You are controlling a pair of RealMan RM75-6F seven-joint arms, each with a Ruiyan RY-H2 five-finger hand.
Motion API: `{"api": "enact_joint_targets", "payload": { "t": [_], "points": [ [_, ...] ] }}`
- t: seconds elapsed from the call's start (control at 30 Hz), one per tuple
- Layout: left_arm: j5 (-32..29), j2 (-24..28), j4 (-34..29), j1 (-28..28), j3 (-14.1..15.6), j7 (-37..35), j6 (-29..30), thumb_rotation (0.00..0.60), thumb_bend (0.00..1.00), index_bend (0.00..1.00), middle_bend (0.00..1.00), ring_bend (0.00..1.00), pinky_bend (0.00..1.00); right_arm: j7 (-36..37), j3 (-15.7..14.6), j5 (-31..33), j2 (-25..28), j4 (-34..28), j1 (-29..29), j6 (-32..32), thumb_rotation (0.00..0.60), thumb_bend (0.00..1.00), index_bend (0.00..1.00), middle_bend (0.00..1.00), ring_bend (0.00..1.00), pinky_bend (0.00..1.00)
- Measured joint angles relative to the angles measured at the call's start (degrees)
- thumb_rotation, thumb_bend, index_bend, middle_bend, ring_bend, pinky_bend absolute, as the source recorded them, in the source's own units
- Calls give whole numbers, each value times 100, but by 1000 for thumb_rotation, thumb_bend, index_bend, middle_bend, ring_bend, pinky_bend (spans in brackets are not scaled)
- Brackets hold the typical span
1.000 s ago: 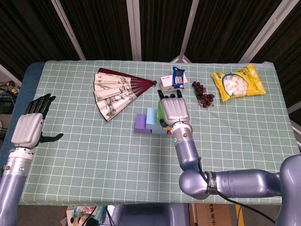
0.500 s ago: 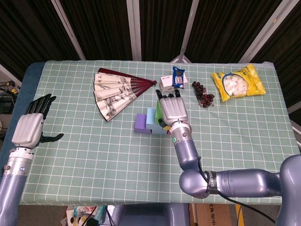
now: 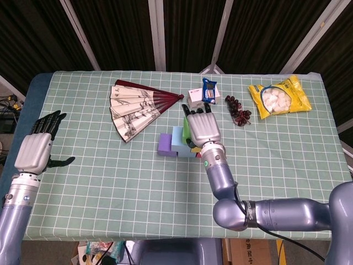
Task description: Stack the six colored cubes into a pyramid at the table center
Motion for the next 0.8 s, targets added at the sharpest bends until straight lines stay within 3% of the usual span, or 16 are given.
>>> {"api": "enact_joint_targets", "payload": {
  "t": [0.8],
  "points": [
    [-12,1,-6,-14,16,-25,-33,600,29,0,0,0,0,-12,-24,137,52,-69,39,72,600,408,0,403,208,0]
  ]
}}
